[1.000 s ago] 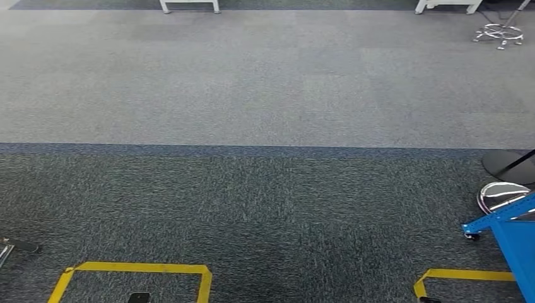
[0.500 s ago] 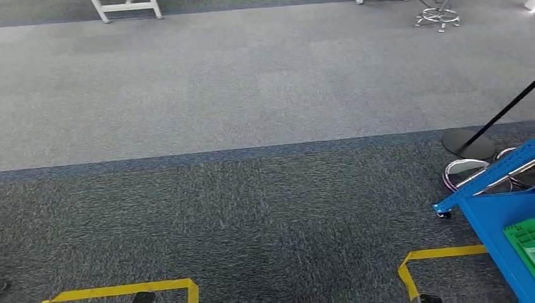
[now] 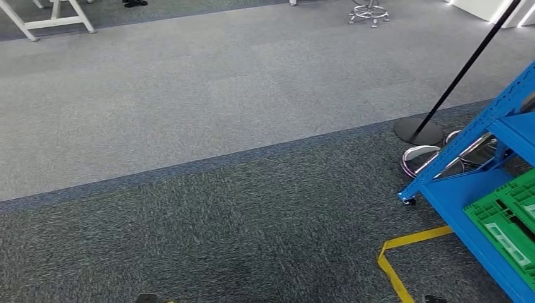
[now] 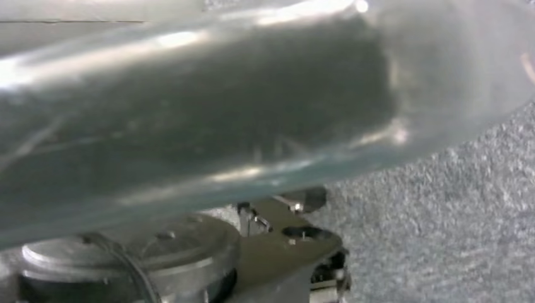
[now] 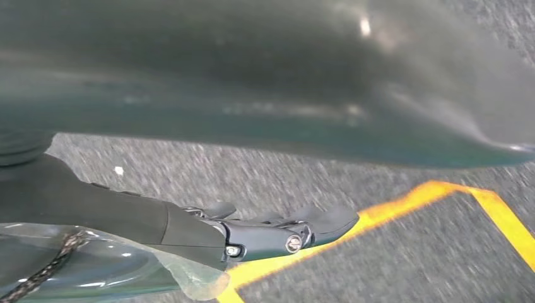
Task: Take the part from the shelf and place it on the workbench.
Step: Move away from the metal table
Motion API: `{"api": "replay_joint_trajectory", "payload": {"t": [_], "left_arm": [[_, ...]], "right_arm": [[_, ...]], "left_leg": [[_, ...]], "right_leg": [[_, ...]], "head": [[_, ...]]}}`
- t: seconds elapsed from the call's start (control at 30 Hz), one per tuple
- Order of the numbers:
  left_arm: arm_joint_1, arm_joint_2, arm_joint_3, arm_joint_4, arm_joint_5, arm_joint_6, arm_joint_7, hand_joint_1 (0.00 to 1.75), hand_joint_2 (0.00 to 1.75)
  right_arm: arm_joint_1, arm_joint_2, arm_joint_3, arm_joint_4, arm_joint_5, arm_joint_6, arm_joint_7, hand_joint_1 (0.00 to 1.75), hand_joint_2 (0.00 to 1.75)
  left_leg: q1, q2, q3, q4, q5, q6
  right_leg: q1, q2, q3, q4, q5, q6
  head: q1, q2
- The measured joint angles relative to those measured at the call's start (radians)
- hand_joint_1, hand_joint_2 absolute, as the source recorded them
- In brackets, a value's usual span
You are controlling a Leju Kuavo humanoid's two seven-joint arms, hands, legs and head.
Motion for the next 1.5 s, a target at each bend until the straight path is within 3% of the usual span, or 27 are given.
{"api": "replay_joint_trajectory", "payload": {"t": [0.03,0.1,0.17,0.2,0.27,0.3,0.37,0.43,0.47,0.53,0.6,0.67,0.73,0.8,0.83,0.9,0.97,1.03,1.07,1.13,1.2,1.27,1.3,1.33,1.4,1.47,1.5], "left_arm": [[-0.001,0.001,0.000,0.000,-0.001,-0.002,-0.004,0.00,0.00],[-0.002,0.000,0.000,0.001,-0.003,-0.005,-0.010,0.00,0.00],[-0.001,0.000,0.000,0.001,-0.006,-0.008,-0.012,0.00,0.00],[0.000,0.000,0.000,0.001,-0.008,-0.010,-0.014,0.00,0.00],[0.000,0.000,0.000,0.002,-0.013,-0.014,-0.019,0.00,0.00],[0.000,-0.001,0.000,0.002,-0.016,-0.014,-0.021,0.00,0.00],[0.000,-0.002,0.000,0.002,-0.019,-0.015,-0.024,0.00,0.00],[0.000,-0.002,0.000,0.002,-0.019,-0.015,-0.025,0.00,0.00],[-0.001,-0.001,0.000,0.002,-0.019,-0.014,-0.026,0.00,0.00],[-0.003,-0.001,0.000,0.002,-0.019,-0.014,-0.027,0.00,0.00],[-0.003,-0.001,0.000,0.002,-0.019,-0.014,-0.028,0.00,0.00],[-0.002,-0.001,0.000,0.002,-0.019,-0.014,-0.029,0.00,0.00],[0.002,-0.001,0.000,0.002,-0.018,-0.014,-0.029,0.00,0.00],[0.004,0.000,0.000,0.002,-0.018,-0.015,-0.030,0.00,0.00],[0.005,0.000,0.000,0.002,-0.018,-0.015,-0.031,0.00,0.00],[0.004,0.001,0.000,0.002,-0.017,-0.015,-0.034,0.00,0.00],[0.003,0.003,0.000,0.002,-0.015,-0.017,-0.036,0.00,0.00],[0.002,0.003,0.000,0.002,-0.013,-0.018,-0.039,0.00,0.00],[0.002,0.004,0.000,0.002,-0.013,-0.018,-0.040,0.00,0.00],[0.002,0.003,0.000,0.002,-0.013,-0.019,-0.041,0.00,0.00],[0.005,0.003,0.000,0.002,-0.014,-0.021,-0.043,0.00,0.00],[0.007,0.003,0.000,0.002,-0.013,-0.025,-0.043,0.00,0.00],[0.007,0.003,0.000,0.002,-0.012,-0.028,-0.043,0.00,0.00],[0.007,0.003,0.000,0.002,-0.011,-0.030,-0.043,0.00,0.00],[0.007,0.002,0.000,0.002,-0.012,-0.033,-0.044,0.00,0.00],[0.007,0.002,0.001,0.002,-0.011,-0.035,-0.044,0.00,0.00],[0.005,0.002,0.002,0.002,-0.008,-0.038,-0.044,0.00,0.00]], "right_arm": [[0.001,0.000,-0.002,0.000,0.001,0.000,0.000,0.00,0.00],[0.004,0.000,-0.003,0.001,0.001,0.000,-0.002,0.00,0.00],[-0.002,0.001,-0.003,0.001,0.002,0.000,-0.002,0.00,0.00],[-0.004,0.001,-0.003,0.001,0.003,0.001,-0.003,0.00,0.00],[-0.002,0.001,-0.004,0.001,0.005,0.001,-0.003,0.00,0.00],[0.001,0.001,-0.004,0.001,0.006,0.001,-0.003,0.00,0.00],[0.003,0.001,-0.005,0.001,0.008,0.000,-0.003,0.00,0.00],[-0.001,0.002,-0.005,0.001,0.010,-0.001,-0.005,0.00,0.00],[-0.002,0.002,-0.005,0.001,0.011,-0.001,-0.006,0.00,0.00],[0.000,0.003,-0.005,0.002,0.013,-0.003,-0.007,0.00,0.00],[0.001,0.004,-0.005,0.002,0.015,-0.005,-0.008,0.00,0.00],[-0.002,0.005,-0.005,0.002,0.016,-0.006,-0.009,0.00,0.00],[-0.005,0.005,-0.005,0.002,0.018,-0.006,-0.009,0.00,0.00],[-0.003,0.006,-0.005,0.002,0.021,-0.006,-0.010,0.00,0.00],[-0.002,0.007,-0.005,0.002,0.022,-0.007,-0.010,0.00,0.00],[-0.004,0.010,-0.005,0.002,0.025,-0.008,-0.010,0.00,0.00],[-0.006,0.014,-0.005,0.002,0.027,-0.009,-0.011,0.00,0.00],[-0.004,0.015,-0.005,0.003,0.027,-0.010,-0.011,0.00,0.00],[-0.001,0.015,-0.005,0.003,0.028,-0.010,-0.011,0.00,0.00],[-0.002,0.016,-0.005,0.003,0.029,-0.010,-0.011,0.00,0.00],[-0.007,0.016,-0.005,0.003,0.029,-0.011,-0.011,0.00,0.00],[-0.008,0.016,-0.005,0.003,0.029,-0.012,-0.012,0.00,0.00],[-0.006,0.016,-0.005,0.003,0.029,-0.012,-0.012,0.00,0.00],[-0.004,0.016,-0.005,0.003,0.029,-0.013,-0.012,0.00,0.00],[-0.005,0.017,-0.005,0.003,0.029,-0.014,-0.012,0.00,0.00],[-0.010,0.017,-0.005,0.003,0.029,-0.014,-0.014,0.00,0.00],[-0.010,0.017,-0.005,0.003,0.029,-0.014,-0.014,0.00,0.00]], "left_leg": [[0.000,-0.012,0.018,-0.052,0.018,0.006],[0.003,0.007,0.035,-0.075,0.023,0.014],[0.003,0.034,0.050,-0.086,0.019,0.019],[0.002,0.048,0.054,-0.086,0.014,0.021],[0.002,0.072,0.065,-0.085,0.002,0.019],[0.003,0.082,0.073,-0.085,-0.004,0.017],[0.003,0.101,0.090,-0.083,-0.020,0.009],[-0.003,0.118,0.101,-0.078,-0.035,-0.001],[-0.006,0.126,0.104,-0.077,-0.040,-0.004],[-0.006,0.139,0.111,-0.075,-0.048,-0.011],[-0.001,0.117,0.103,-0.042,-0.076,-0.020],[0.003,0.077,0.051,0.071,-0.132,-0.026],[0.005,0.063,-0.020,0.201,-0.172,-0.027],[0.005,0.058,-0.044,0.217,-0.142,-0.022],[0.004,0.052,-0.030,0.168,-0.101,-0.017],[0.004,0.016,0.017,0.035,-0.028,-0.006],[0.004,-0.013,0.045,-0.041,-0.007,-0.001],[0.003,-0.005,0.049,-0.056,-0.008,0.002],[0.004,0.004,0.052,-0.063,-0.003,0.006],[0.009,0.026,0.056,-0.079,0.008,0.015],[0.008,0.051,0.056,-0.084,0.010,0.019],[0.007,0.077,0.055,-0.084,0.009,0.020],[0.008,0.088,0.056,-0.083,0.008,0.019],[0.008,0.098,0.058,-0.082,0.006,0.016],[0.007,0.117,0.062,-0.079,-0.001,0.007],[0.002,0.134,0.066,-0.075,-0.008,-0.004],[-0.001,0.142,0.068,-0.073,-0.011,-0.009]], "right_leg": [[-0.003,0.007,-0.003,0.000,-0.005,0.009],[0.000,-0.035,-0.022,0.032,-0.025,0.019],[0.001,-0.086,-0.080,0.137,-0.071,0.027],[-0.001,-0.095,-0.117,0.198,-0.091,0.032],[-0.005,-0.101,-0.159,0.249,-0.085,0.040],[-0.006,-0.106,-0.152,0.222,-0.055,0.042],[-0.007,-0.141,-0.098,0.100,0.019,0.046],[-0.002,-0.173,-0.053,0.016,0.047,0.035],[0.001,-0.176,-0.047,0.009,0.042,0.027],[0.002,-0.157,-0.046,0.008,0.041,0.012],[0.000,-0.138,-0.041,0.006,0.039,0.000],[-0.001,-0.118,-0.038,0.004,0.037,-0.010],[0.001,-0.093,-0.037,0.004,0.036,-0.014],[0.003,-0.068,-0.033,0.004,0.036,-0.014],[0.003,-0.056,-0.031,0.004,0.036,-0.014],[0.004,-0.032,-0.029,0.005,0.036,-0.012],[0.002,-0.013,-0.035,0.006,0.040,-0.003],[0.000,0.003,-0.043,0.001,0.045,0.011],[0.000,-0.001,-0.048,0.002,0.044,0.017],[0.003,-0.038,-0.076,0.051,0.011,0.025],[0.002,-0.083,-0.132,0.171,-0.053,0.031],[-0.001,-0.097,-0.172,0.262,-0.084,0.038],[-0.003,-0.102,-0.167,0.258,-0.073,0.042],[-0.006,-0.109,-0.142,0.217,-0.047,0.044],[-0.006,-0.146,-0.063,0.080,0.008,0.047],[-0.003,-0.171,-0.014,-0.002,0.024,0.036],[0.000,-0.171,-0.010,-0.009,0.019,0.028]], "head": [[0.000,0.000],[0.002,0.000],[0.004,0.000],[0.003,0.000],[0.004,0.000],[0.004,0.000],[0.004,0.000],[0.004,0.000],[0.003,0.000],[0.001,0.000],[-0.001,0.000],[-0.005,0.000],[-0.006,0.000],[-0.006,0.000],[-0.005,0.000],[-0.005,0.000],[-0.005,0.000],[-0.005,0.000],[-0.004,0.000],[0.000,0.000],[0.004,0.000],[0.004,0.000],[0.004,0.000],[0.004,0.000],[0.005,0.000],[0.002,0.000],[0.001,0.000]]}}
